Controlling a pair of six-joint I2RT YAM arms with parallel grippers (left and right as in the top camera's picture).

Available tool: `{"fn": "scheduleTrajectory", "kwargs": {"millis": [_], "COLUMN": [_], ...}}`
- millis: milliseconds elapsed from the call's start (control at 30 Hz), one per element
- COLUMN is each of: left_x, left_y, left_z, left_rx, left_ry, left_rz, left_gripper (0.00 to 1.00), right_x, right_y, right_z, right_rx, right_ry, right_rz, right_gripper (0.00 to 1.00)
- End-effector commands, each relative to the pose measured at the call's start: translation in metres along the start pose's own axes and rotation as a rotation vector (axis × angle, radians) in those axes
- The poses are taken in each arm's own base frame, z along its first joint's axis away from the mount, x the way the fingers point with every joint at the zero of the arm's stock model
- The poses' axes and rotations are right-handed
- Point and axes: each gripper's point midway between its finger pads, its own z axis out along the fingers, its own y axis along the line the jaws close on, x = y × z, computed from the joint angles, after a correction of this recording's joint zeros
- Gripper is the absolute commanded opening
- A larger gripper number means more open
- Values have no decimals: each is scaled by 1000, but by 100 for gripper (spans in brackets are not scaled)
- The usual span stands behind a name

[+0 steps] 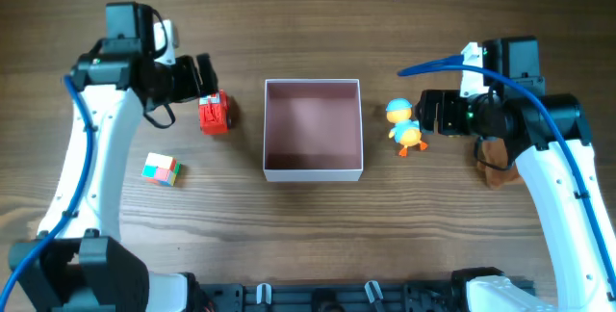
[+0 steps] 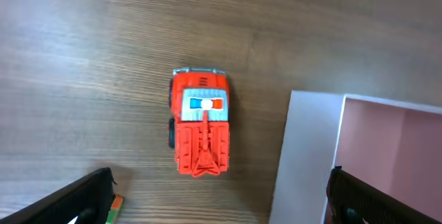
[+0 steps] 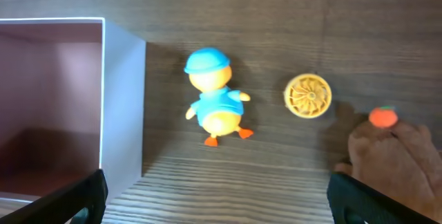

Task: Pack container
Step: 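Reach the left gripper to the red fire truck and grasp it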

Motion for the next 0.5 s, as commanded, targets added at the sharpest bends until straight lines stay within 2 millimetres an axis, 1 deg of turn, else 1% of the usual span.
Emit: {"fn": "scheduleTrajectory", "kwargs": {"millis": [0,67,133,233,300,400,467], "left_x": [7,16,26,35,37,36,38], "left_y": [-10,-13,-8,-1,5,11,18], "left_z": [19,35,52,69,77,80,87], "left_rx": [-83,-90,-103,-118,-127,-132,-140], "left_ry": [54,108,174,236,255,260,275], "left_rz": [163,176,167,152,127,103,63], "left_gripper": [100,100,100,100,100,100,100], "right_x": [-7,-5,-1,2,2,2,3], "right_y": [-5,-4,-4,-5,-5,-5,-5], "right_z": [1,6,12,19,21,22,22], "right_rx": [32,27,27,31,32,32,32], "right_ry": [-3,17,49,77,87,87,88], "right_rz": [39,44,45,46,44,43,40], "right_gripper": [100,100,100,100,100,100,100]}}
